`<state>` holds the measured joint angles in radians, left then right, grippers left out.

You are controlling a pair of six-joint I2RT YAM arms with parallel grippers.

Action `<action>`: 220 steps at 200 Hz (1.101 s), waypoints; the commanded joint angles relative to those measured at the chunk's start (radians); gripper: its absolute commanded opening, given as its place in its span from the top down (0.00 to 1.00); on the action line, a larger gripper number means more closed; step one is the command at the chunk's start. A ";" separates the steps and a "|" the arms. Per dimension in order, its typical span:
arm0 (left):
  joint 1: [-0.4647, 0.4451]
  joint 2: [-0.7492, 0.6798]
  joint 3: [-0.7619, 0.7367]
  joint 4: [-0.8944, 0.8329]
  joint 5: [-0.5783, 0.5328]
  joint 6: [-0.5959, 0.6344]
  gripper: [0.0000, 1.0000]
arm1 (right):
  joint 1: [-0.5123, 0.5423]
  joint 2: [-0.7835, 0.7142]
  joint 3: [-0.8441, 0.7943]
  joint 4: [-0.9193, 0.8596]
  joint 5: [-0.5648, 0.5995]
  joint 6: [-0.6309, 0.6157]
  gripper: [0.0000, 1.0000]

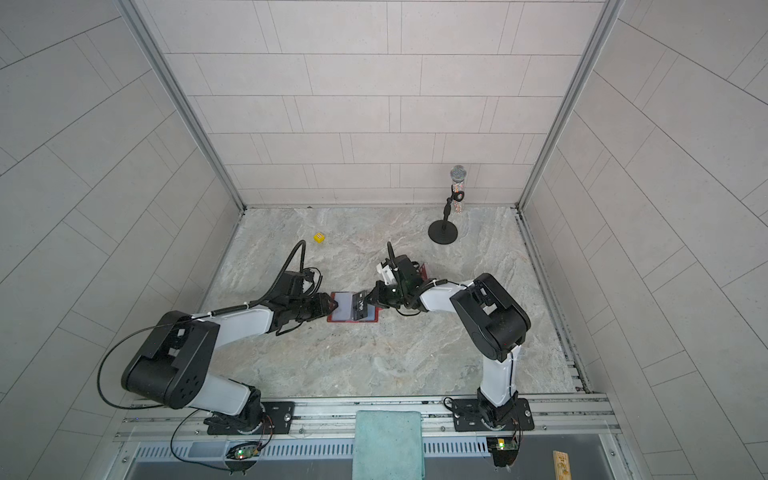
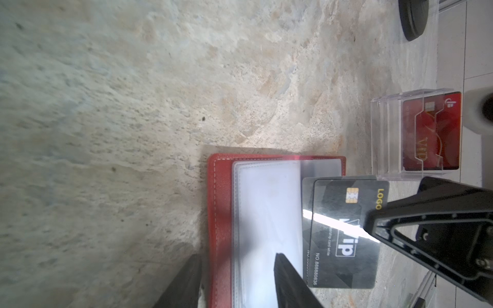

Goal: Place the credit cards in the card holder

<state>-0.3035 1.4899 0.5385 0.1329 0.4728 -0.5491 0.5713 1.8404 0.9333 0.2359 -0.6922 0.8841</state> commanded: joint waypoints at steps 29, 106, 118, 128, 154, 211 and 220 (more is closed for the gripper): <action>0.003 0.023 0.005 -0.042 -0.004 0.010 0.51 | 0.004 0.016 0.022 0.011 -0.007 0.012 1.00; 0.003 0.026 0.006 -0.043 0.000 0.008 0.54 | 0.004 0.037 0.030 0.032 -0.029 0.025 1.00; 0.003 0.026 0.006 -0.042 0.001 0.008 0.55 | 0.004 0.041 0.030 0.041 -0.036 0.032 1.00; 0.004 0.027 0.005 -0.043 0.001 0.008 0.55 | 0.004 0.045 0.028 0.050 -0.039 0.040 1.00; 0.003 0.026 0.002 -0.042 0.007 0.009 0.56 | 0.004 0.054 0.031 0.062 -0.043 0.047 1.00; 0.003 0.017 -0.007 -0.044 0.016 0.008 0.60 | 0.004 0.090 0.028 0.126 -0.055 0.102 1.00; 0.004 0.014 -0.009 -0.044 0.016 0.008 0.60 | 0.004 0.096 0.028 0.136 -0.055 0.109 1.00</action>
<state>-0.3031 1.4979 0.5385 0.1291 0.4793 -0.5491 0.5713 1.9137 0.9504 0.3244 -0.7422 0.9524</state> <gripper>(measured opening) 0.400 0.047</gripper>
